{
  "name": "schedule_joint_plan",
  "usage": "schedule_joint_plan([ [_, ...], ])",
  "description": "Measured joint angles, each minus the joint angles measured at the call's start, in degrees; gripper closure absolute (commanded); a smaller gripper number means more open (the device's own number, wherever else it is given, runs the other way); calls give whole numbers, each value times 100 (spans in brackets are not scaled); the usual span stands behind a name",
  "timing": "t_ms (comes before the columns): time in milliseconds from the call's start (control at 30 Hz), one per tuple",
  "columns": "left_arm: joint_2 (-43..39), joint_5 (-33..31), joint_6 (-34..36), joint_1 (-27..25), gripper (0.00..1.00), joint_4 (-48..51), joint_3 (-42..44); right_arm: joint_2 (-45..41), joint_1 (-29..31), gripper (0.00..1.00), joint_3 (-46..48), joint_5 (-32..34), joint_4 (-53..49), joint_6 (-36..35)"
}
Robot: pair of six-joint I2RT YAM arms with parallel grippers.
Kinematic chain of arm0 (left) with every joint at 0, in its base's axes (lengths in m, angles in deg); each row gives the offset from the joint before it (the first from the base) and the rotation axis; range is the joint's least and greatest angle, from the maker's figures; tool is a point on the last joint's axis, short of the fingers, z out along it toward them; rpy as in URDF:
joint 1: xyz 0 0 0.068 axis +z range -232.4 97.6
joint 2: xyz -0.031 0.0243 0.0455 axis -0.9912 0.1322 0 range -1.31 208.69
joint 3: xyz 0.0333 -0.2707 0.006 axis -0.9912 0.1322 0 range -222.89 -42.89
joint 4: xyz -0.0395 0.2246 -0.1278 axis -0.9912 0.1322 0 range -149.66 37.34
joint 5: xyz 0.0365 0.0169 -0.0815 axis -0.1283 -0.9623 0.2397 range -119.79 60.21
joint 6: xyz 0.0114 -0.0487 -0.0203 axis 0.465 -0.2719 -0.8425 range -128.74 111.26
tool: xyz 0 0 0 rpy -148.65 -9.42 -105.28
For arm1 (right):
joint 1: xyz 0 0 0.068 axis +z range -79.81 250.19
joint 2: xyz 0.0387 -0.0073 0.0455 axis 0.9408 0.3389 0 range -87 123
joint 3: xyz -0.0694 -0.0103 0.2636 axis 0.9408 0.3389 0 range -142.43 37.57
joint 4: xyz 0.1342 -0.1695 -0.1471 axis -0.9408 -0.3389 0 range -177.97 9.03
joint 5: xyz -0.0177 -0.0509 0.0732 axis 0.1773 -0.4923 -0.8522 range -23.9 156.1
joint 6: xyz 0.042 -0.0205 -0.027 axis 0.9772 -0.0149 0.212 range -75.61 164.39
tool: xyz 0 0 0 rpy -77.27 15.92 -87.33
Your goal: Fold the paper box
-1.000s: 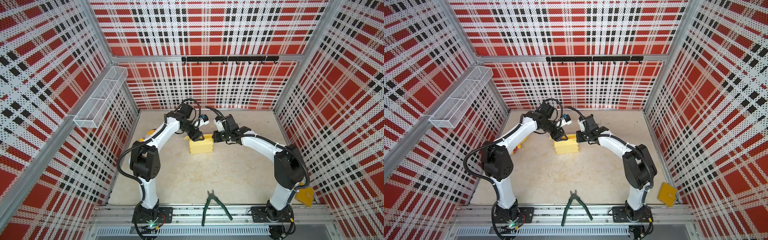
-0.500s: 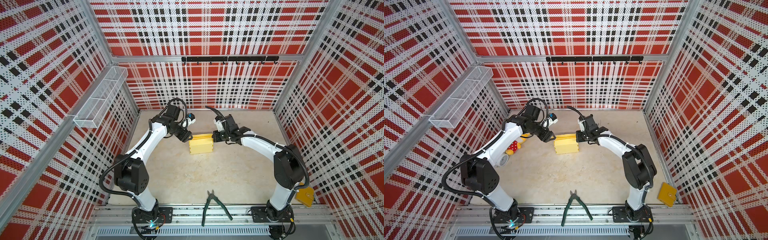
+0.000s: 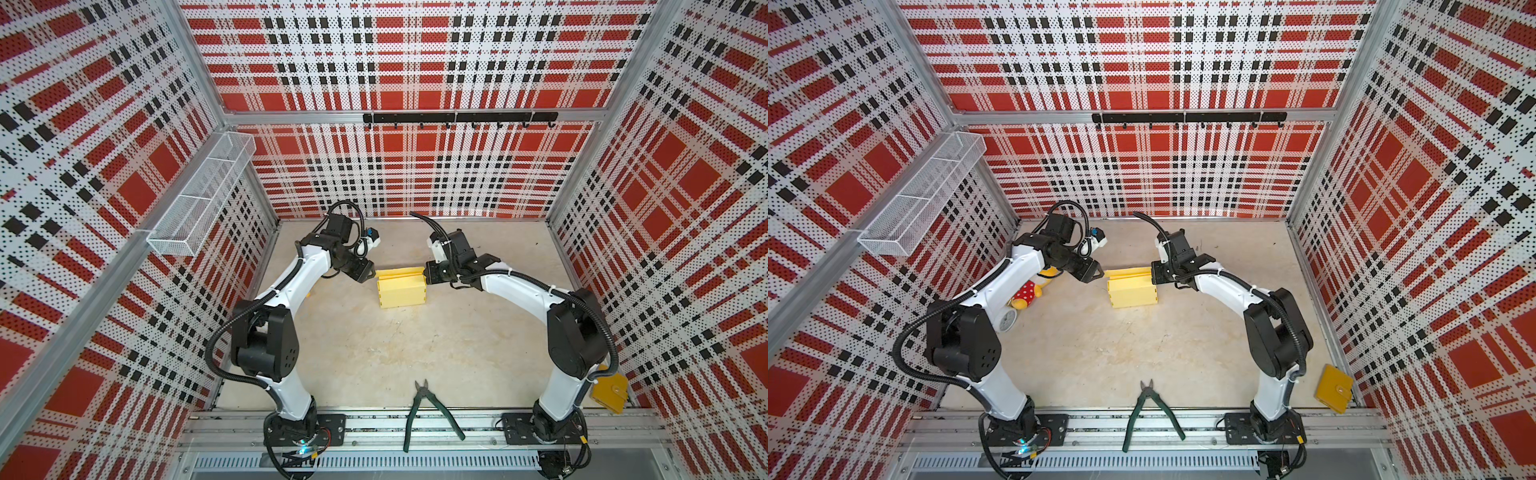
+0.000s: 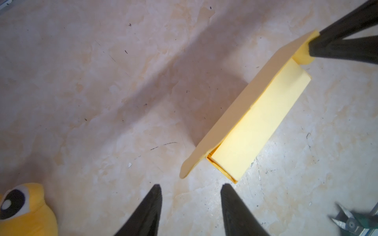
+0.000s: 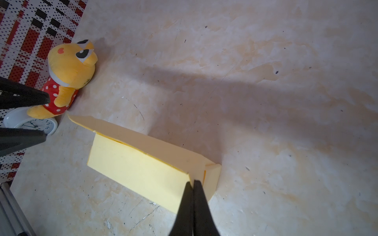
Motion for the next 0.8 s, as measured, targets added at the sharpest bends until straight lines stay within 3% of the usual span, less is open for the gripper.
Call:
schedule_joint_plan([
  [800,249,-48,-144,-140,85,59,-59,0,4,100,7,22,20,13],
])
